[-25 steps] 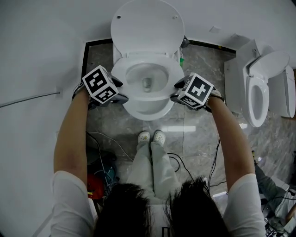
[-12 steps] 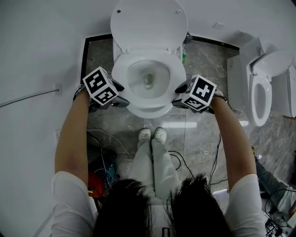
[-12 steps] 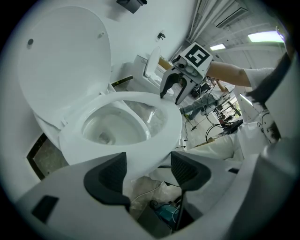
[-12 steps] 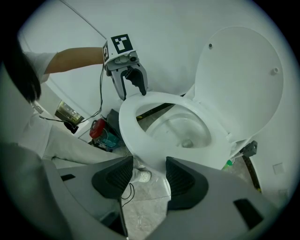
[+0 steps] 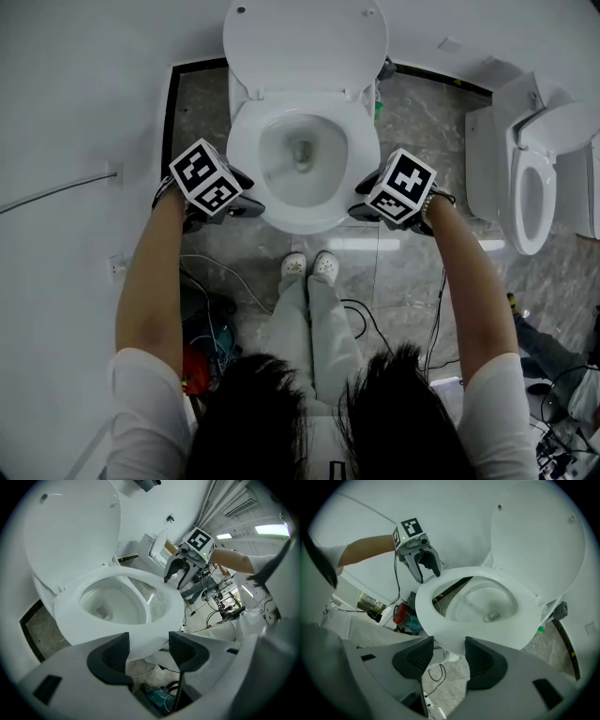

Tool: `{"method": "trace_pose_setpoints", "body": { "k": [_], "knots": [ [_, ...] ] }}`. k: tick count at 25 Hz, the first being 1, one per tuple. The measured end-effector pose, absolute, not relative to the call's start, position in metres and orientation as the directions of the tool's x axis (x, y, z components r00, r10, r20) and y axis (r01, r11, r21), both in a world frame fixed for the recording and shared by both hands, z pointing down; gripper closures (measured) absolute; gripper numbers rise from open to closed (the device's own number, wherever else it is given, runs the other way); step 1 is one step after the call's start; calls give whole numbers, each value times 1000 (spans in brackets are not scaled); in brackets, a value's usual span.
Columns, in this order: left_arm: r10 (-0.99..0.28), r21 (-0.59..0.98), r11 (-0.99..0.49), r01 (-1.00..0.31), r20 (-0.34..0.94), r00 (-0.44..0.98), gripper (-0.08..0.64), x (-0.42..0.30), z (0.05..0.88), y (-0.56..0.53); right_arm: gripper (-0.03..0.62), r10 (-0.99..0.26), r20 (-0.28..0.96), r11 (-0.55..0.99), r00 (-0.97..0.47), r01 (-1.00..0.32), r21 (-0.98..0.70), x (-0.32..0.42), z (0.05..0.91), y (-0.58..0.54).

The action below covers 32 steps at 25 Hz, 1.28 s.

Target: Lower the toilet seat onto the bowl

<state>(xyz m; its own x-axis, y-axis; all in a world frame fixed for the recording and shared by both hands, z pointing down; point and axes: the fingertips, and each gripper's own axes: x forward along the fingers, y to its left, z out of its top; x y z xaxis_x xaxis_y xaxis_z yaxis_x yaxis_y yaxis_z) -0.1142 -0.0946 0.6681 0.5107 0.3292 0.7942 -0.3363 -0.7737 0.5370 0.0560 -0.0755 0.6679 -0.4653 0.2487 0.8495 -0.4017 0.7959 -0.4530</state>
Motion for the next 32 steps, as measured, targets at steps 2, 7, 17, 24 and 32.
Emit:
{"method": "trace_pose_setpoints", "body": {
  "k": [2, 7, 17, 24, 32],
  "knots": [
    [319, 536, -766, -355, 797, 514, 304, -115, 673, -95, 374, 251, 835, 753, -489, -444, -486, 57, 672, -78],
    [286, 544, -716, -438, 801, 527, 360, -114, 685, -98, 470, 197, 825, 681, -530, -531, -504, 63, 686, -87],
    [151, 485, -621, -616, 845, 514, 479, -125, 719, -102, 538, 119, 870, 605, -478, -660, -445, 64, 720, -89],
    [77, 445, -570, -691, 866, 494, 530, -131, 738, -101, 552, 73, 869, 555, -490, -703, -444, 64, 738, -88],
    [63, 410, -560, -720, 888, 456, 551, -132, 760, -97, 565, 19, 859, 421, -512, -775, -472, 68, 761, -89]
  ]
}}
